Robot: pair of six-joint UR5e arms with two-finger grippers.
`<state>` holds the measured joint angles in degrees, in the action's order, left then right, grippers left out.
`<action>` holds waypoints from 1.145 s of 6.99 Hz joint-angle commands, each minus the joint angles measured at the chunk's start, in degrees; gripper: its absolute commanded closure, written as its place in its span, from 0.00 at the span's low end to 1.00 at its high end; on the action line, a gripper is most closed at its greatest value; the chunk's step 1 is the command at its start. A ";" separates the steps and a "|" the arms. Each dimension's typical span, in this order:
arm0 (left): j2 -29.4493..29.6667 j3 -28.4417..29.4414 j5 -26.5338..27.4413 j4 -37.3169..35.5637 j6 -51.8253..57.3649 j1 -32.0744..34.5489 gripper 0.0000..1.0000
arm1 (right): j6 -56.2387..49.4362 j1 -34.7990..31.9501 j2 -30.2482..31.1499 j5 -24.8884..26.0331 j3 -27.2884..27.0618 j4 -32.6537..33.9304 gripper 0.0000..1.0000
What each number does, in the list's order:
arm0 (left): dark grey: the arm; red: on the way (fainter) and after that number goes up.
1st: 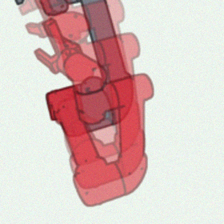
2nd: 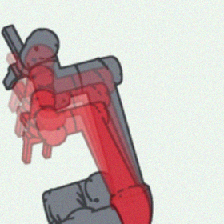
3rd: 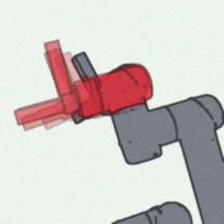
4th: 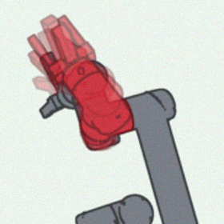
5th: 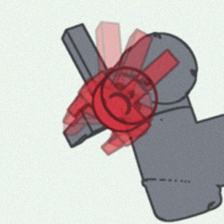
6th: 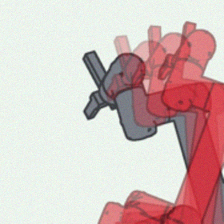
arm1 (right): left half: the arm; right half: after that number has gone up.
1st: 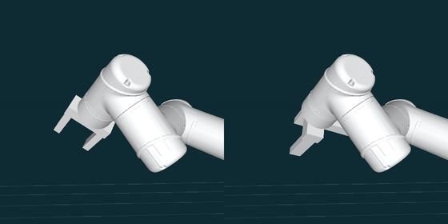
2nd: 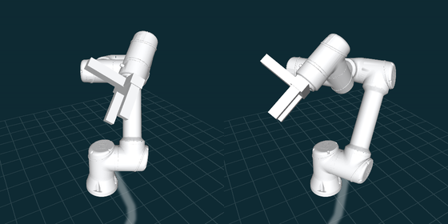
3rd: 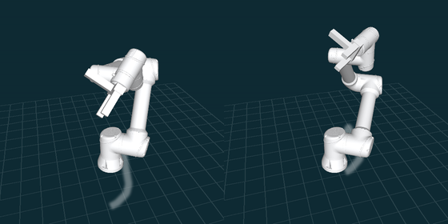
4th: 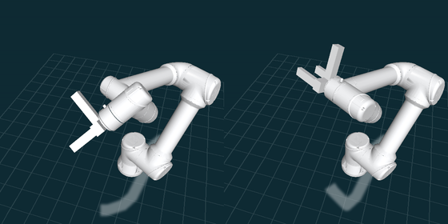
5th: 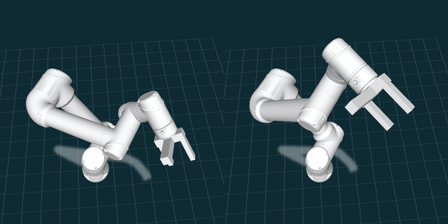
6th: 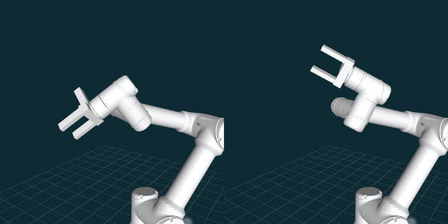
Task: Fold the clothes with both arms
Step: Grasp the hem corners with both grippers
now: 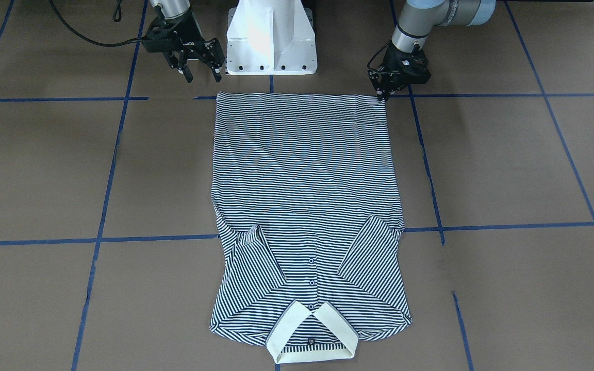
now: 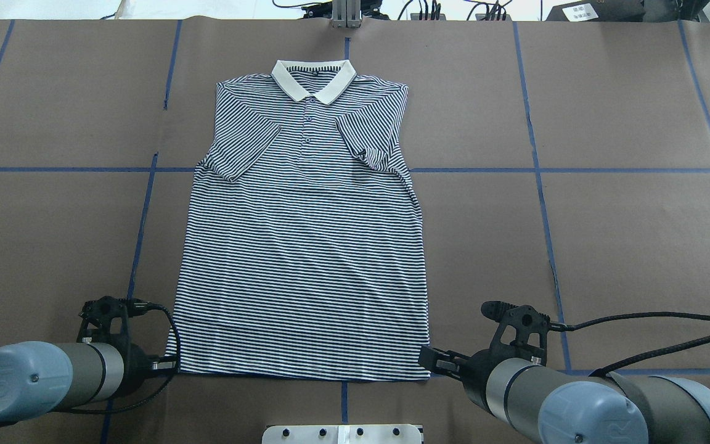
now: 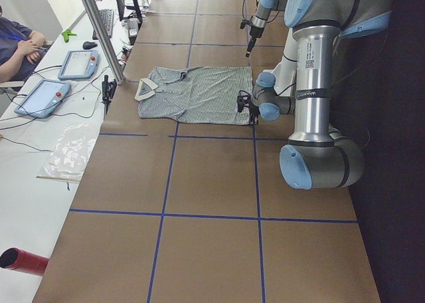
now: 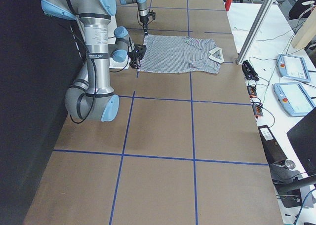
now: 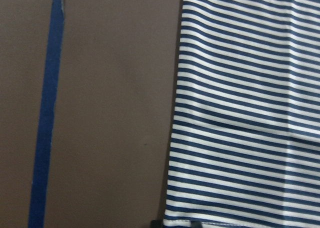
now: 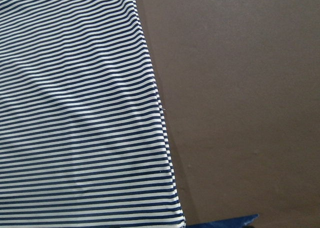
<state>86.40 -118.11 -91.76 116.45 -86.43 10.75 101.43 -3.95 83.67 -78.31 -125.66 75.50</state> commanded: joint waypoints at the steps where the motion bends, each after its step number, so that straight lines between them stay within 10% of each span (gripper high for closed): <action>1: 0.00 -0.36 0.00 -0.17 0.30 0.06 1.00 | 0.09 0.87 -0.52 0.87 0.06 0.09 0.16; 3: 0.26 -0.45 0.00 -0.17 0.30 0.06 1.00 | 4.80 4.73 -2.36 4.92 2.51 2.97 0.40; 8: 0.35 -0.72 0.00 -0.17 0.12 -0.03 1.00 | 5.36 5.10 -7.73 5.88 9.37 8.00 0.44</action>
<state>86.74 -118.79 -91.76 116.28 -86.30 10.73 106.91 1.30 76.26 -73.02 -117.37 83.40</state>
